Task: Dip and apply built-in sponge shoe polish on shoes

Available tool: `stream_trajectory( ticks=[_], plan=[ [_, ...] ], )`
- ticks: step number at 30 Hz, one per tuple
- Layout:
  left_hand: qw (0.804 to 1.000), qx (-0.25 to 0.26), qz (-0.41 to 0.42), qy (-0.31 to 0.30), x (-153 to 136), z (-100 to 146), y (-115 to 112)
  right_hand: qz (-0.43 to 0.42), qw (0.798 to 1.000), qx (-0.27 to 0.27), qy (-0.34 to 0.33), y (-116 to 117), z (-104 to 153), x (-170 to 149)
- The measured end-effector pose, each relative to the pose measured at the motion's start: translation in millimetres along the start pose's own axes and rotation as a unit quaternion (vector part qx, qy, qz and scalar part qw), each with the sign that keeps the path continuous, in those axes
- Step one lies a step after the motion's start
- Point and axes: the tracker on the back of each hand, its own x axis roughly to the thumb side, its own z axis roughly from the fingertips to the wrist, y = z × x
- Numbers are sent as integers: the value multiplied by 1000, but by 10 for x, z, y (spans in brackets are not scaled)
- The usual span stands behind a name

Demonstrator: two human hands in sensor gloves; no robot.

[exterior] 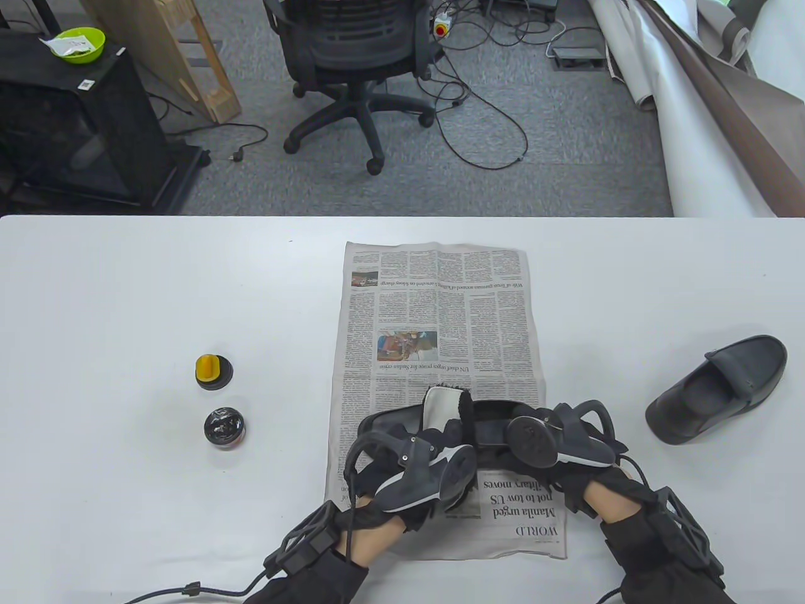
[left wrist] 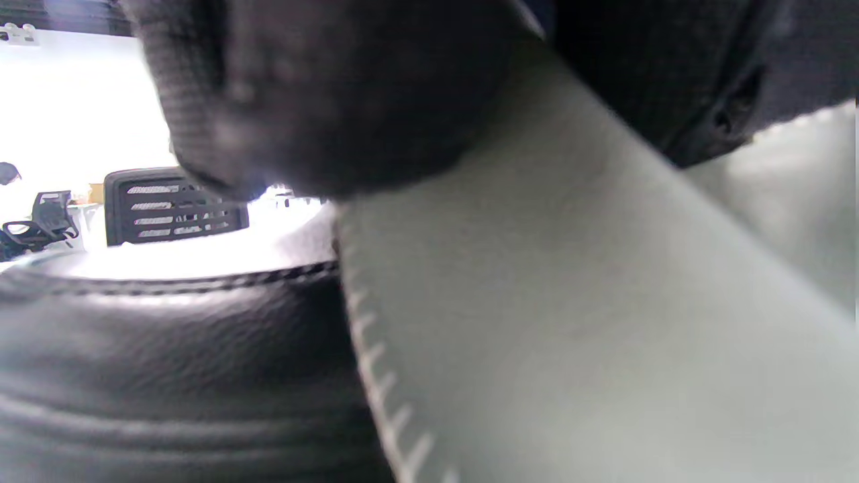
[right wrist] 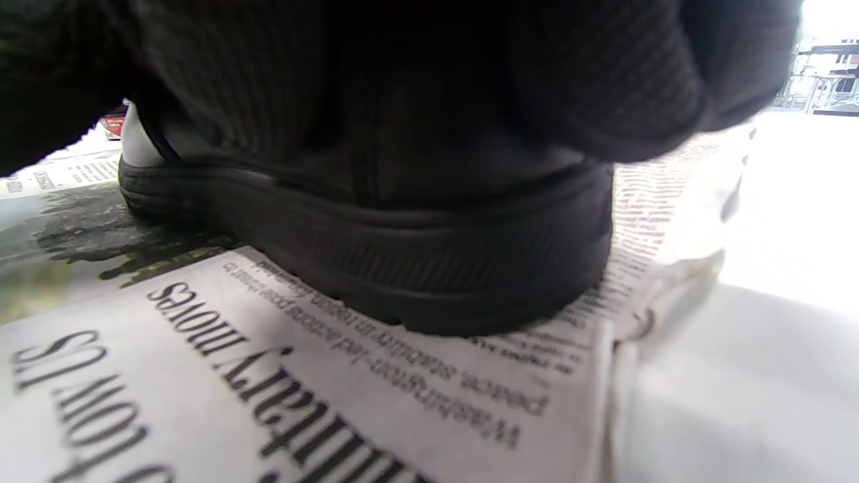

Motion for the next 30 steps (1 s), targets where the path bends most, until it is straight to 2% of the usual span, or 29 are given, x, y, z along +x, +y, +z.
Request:
stream_trajectory(
  ticks=[8, 12, 20, 23, 26, 28, 30],
  plan=[
    [998, -61, -29, -19, -162, -18, -12, -1, 1000, 0, 2, 2, 3, 4],
    [992, -102, -80, 1, -312, -12, -17, 1, 1000, -1, 4, 2, 8, 9],
    [983, -153, -86, 56, -673, -57, 24, -1, 1000, 2, 2, 3, 2, -3],
    [985, -130, -88, 65, -709, -54, 40, 1, 1000, 1, 2, 5, 4, -2],
    [995, -51, -85, 24, -545, -62, 96, -1, 1000, 2, 3, 5, 3, -7],
    [1000, -1, 0, 4, -393, -95, 138, -2, 1000, 2, 3, 6, 3, -7],
    [997, 19, 69, -9, -219, -154, 182, 1, 1000, 2, 3, 6, 6, 1]
  ],
)
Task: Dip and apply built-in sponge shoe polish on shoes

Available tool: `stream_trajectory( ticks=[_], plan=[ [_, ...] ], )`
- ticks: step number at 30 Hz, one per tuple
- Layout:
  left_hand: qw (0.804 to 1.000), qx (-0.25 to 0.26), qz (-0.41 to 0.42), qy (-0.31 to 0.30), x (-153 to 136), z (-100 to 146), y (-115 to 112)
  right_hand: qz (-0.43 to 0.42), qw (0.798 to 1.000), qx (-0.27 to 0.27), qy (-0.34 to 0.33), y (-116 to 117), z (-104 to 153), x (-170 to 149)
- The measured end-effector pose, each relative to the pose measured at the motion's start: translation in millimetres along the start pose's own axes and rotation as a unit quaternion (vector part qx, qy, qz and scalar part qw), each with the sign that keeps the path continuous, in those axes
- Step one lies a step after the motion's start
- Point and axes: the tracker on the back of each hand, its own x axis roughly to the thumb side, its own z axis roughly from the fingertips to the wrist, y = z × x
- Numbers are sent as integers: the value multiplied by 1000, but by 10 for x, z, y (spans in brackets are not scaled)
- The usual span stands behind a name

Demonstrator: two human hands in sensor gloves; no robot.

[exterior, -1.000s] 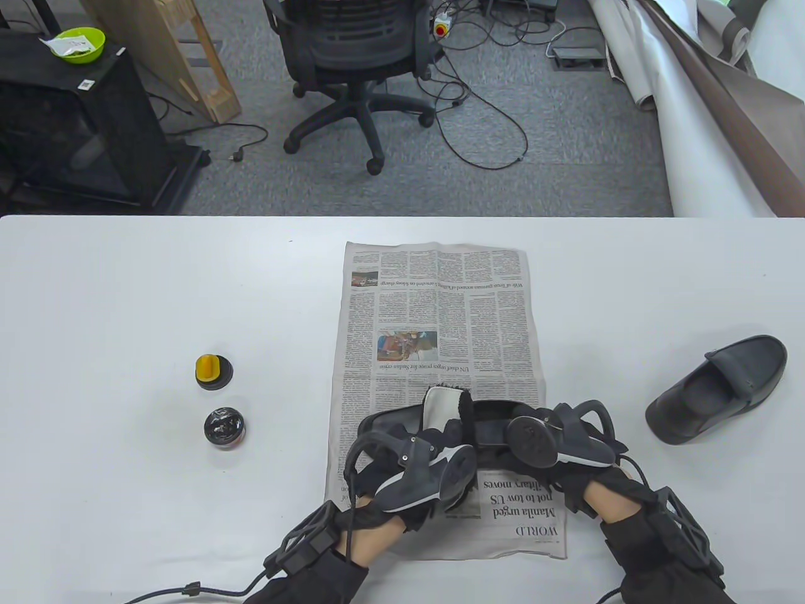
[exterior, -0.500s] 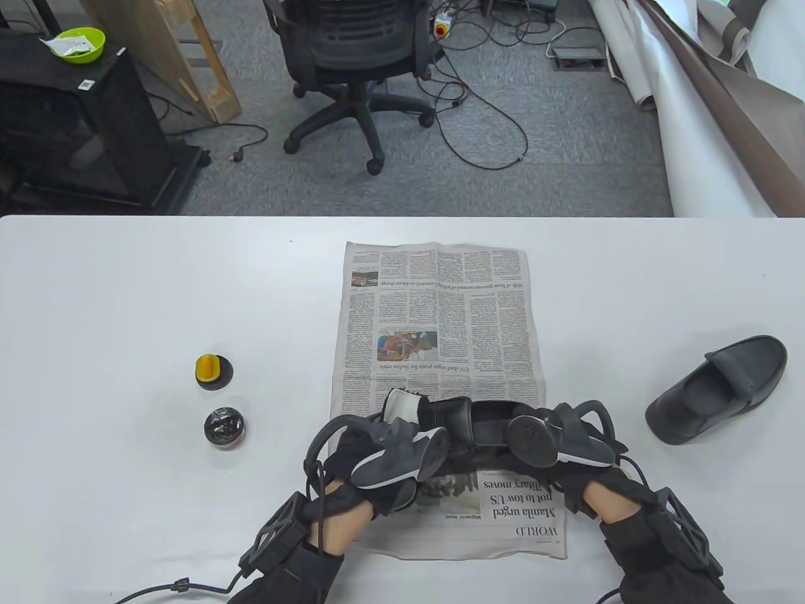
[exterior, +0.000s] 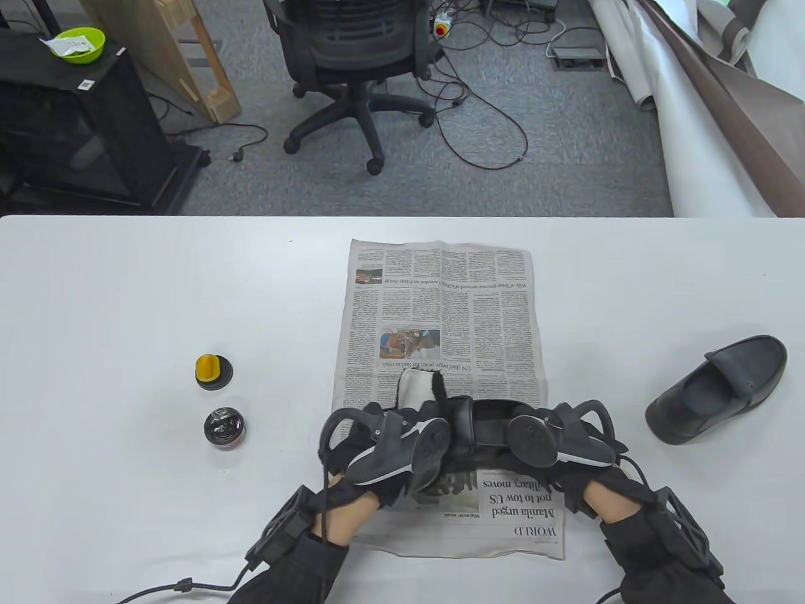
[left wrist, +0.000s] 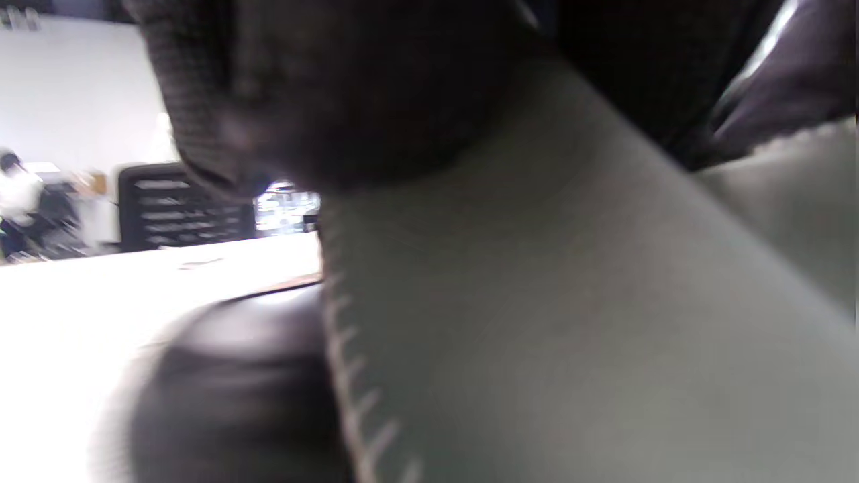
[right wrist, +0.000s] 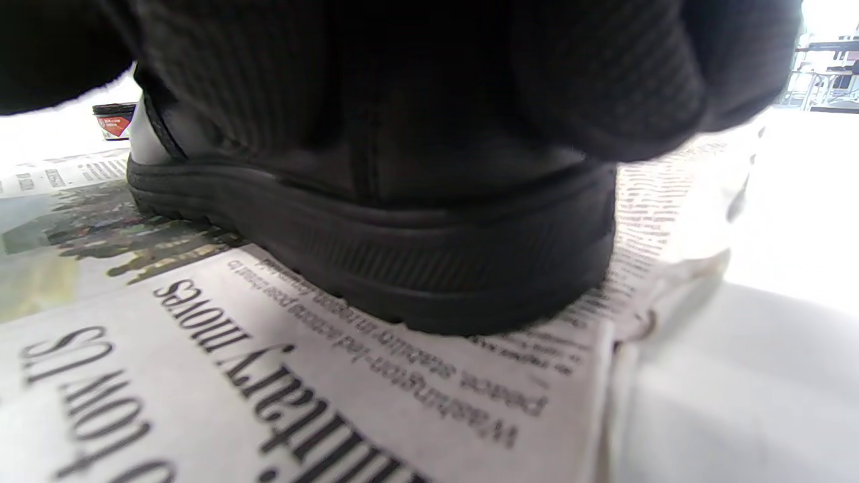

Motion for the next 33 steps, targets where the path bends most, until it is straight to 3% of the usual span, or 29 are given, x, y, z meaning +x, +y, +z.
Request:
stream_trajectory(
  ticks=[2, 6, 8, 11, 20, 25, 27, 29, 33],
  plan=[
    [1000, 12, 22, 10, 127, -78, -14, 0, 1000, -1, -1, 1, 2, -1],
    [998, -33, -21, 46, 147, -182, -128, -5, 1000, 4, -3, 1, -12, -6],
    [996, -66, 14, 66, 69, -166, -129, -2, 1000, 3, -2, 1, -9, 0],
    [992, -90, -38, 74, -64, -167, -153, -5, 1000, 3, -2, 2, -13, -2],
    [972, -182, -62, 136, -603, -76, -151, -3, 1000, 4, 2, 0, -13, 4],
    [969, -189, -39, 156, -781, -29, -155, -1, 1000, 4, 5, 0, -12, 3],
    [968, -183, -68, 157, -787, -19, -113, 0, 1000, 4, 5, 0, -11, 4],
    [977, -144, -70, 139, -687, -28, -45, -1, 1000, 6, 3, 0, -14, 1],
    [992, -93, 14, 79, -313, -136, 48, -3, 1000, 7, 1, 1, -15, -1]
  ],
)
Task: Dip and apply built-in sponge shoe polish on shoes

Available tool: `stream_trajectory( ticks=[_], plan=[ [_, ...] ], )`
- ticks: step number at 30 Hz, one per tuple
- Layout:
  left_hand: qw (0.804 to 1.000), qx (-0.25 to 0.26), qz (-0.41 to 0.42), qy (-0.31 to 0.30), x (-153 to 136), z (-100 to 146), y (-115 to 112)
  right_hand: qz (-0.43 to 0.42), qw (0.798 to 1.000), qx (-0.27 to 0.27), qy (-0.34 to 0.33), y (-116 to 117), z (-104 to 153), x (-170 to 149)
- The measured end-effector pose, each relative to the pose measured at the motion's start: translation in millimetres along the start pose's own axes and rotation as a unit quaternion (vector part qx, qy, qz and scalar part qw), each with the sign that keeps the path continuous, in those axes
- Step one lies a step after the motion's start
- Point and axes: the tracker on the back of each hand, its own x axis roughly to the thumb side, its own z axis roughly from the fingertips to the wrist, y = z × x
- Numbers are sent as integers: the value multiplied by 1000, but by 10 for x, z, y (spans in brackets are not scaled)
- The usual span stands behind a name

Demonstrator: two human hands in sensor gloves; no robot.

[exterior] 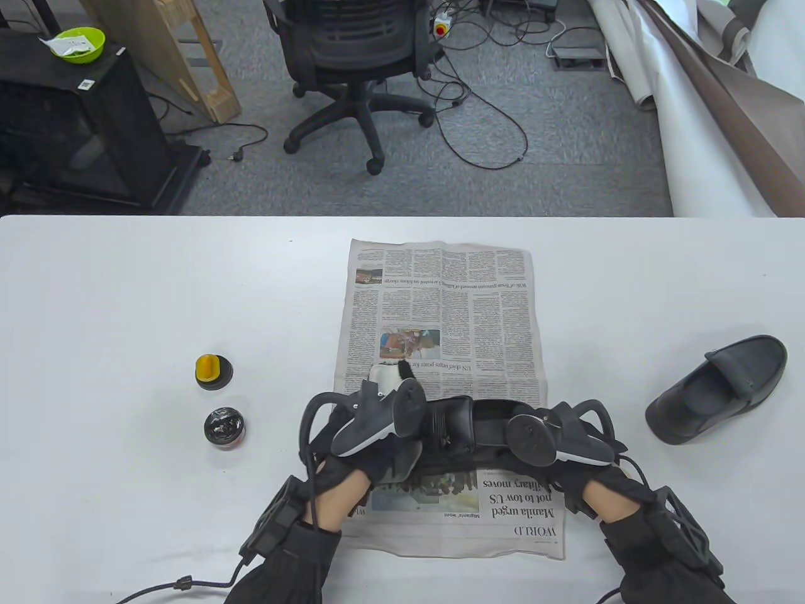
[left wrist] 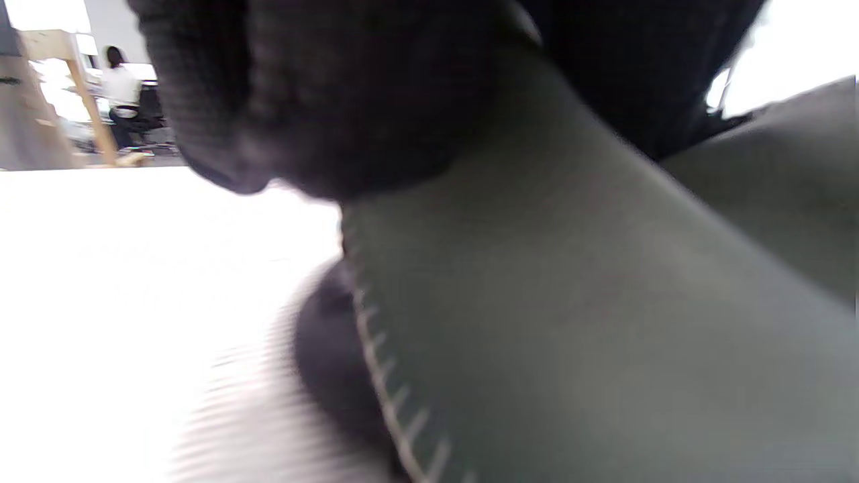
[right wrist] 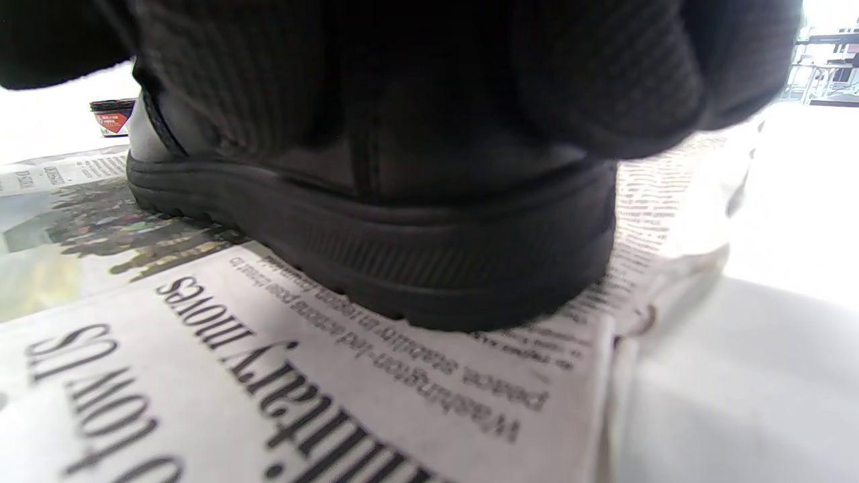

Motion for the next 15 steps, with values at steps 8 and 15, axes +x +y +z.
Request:
stream_trajectory(
  ticks=[8, 15],
  plan=[
    [999, -37, -26, -14, 456, -310, -58, -2, 1000, 0, -3, 0, -2, 1],
    [998, -62, -19, 11, 323, -357, -109, 0, 1000, 1, -4, -2, -5, 4]
  ],
)
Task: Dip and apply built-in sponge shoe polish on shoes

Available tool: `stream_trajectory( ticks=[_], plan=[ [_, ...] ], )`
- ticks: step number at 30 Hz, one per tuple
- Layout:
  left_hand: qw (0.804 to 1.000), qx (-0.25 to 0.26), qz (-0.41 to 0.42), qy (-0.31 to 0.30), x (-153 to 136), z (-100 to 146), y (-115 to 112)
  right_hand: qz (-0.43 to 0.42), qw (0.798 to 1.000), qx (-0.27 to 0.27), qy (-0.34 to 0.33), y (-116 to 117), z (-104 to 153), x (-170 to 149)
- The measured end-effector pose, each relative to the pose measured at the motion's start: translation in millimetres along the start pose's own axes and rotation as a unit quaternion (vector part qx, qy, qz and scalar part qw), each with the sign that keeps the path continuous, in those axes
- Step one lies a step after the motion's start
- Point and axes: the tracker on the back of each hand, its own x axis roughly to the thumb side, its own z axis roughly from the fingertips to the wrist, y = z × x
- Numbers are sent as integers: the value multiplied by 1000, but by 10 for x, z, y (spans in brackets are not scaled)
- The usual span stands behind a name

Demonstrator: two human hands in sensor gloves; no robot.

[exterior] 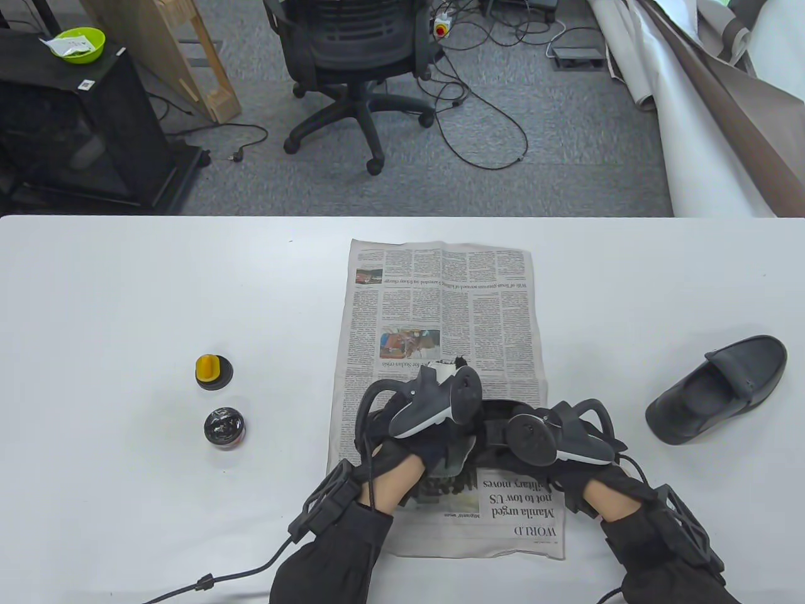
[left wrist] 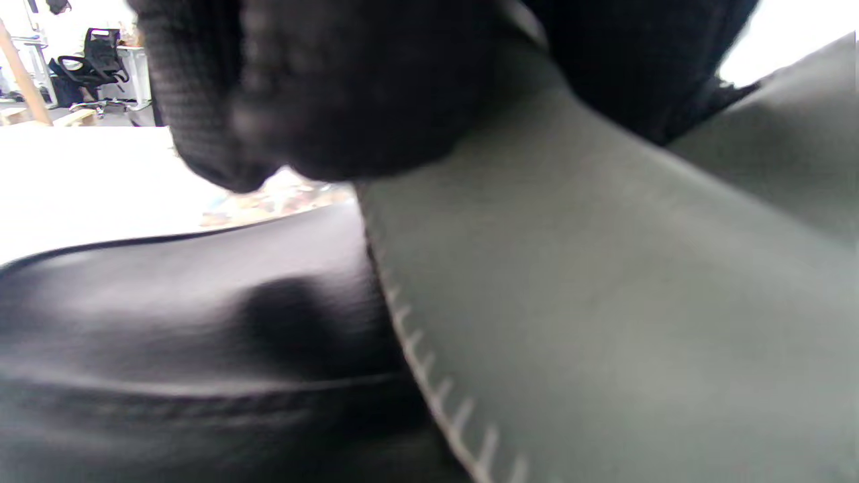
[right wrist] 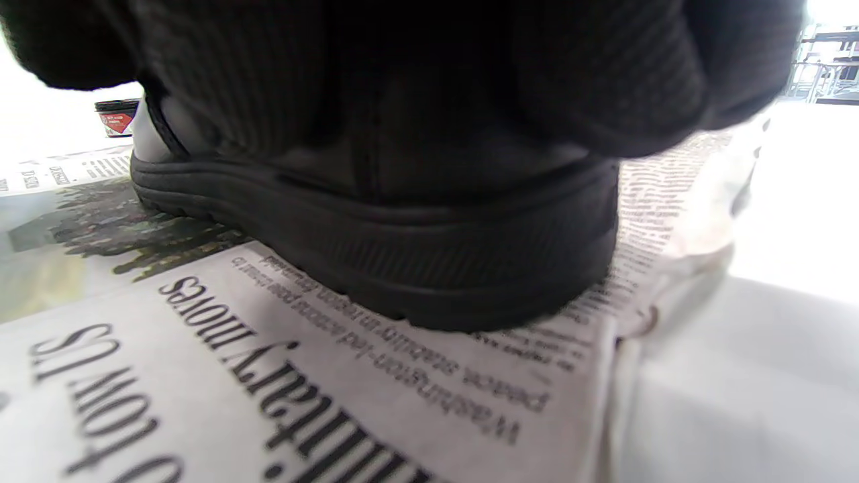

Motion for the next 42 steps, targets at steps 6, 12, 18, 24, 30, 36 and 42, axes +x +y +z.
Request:
stream_trajectory(
  ticks=[6, 12, 18, 24, 30, 36, 42],
  plan=[
    [998, -48, -23, 35, -223, -27, -46, 0, 1000, 0, 2, -1, 1, 0],
    [990, -100, -55, 80, -586, -3, -80, -2, 1000, 0, 1, -2, 0, -3],
    [979, -139, -71, 132, -742, -26, -39, -2, 1000, 0, 1, -3, 0, -3],
    [999, -14, 32, 21, -381, -17, 146, -2, 1000, 0, 1, -3, 0, -3],
    [998, -25, 42, -29, -33, -145, 59, -2, 1000, 0, 0, -3, 1, -3],
    [999, -48, 20, 4, -149, -170, 35, -2, 1000, 1, -1, -4, 0, -3],
    [995, -83, -34, 40, -362, -149, -16, -2, 1000, 0, 1, -5, 0, -1]
  ],
)
